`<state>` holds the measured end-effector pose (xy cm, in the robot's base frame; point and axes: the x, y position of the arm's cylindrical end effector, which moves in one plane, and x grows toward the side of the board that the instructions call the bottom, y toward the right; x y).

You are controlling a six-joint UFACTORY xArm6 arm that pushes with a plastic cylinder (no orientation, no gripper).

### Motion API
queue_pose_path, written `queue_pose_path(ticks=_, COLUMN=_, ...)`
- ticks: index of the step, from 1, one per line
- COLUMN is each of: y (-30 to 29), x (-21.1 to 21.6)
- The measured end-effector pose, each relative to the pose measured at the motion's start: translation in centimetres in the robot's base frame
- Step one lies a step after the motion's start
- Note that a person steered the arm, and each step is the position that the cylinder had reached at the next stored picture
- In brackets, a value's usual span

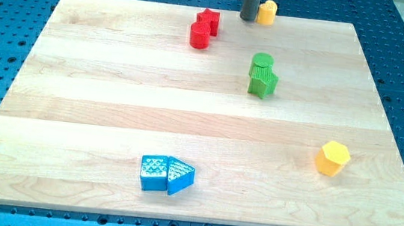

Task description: Separate heart from hexagon

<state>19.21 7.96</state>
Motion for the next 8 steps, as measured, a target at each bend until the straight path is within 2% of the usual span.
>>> queue_pose_path(ticks=1, y=0.7, x=0.0)
queue_pose_path(ticks=2, y=6.7, x=0.8)
queue_pose_path(ticks=3, y=13.4, x=6.4)
queue_pose_path(ticks=4, y=14.7, x=5.9)
queue_pose_path(ticks=5, y=17.6, x=0.1)
queue_pose_path(ticks=7, y=15.6, x=0.3)
queue_pose_path(ticks=8, y=10.6, x=8.9)
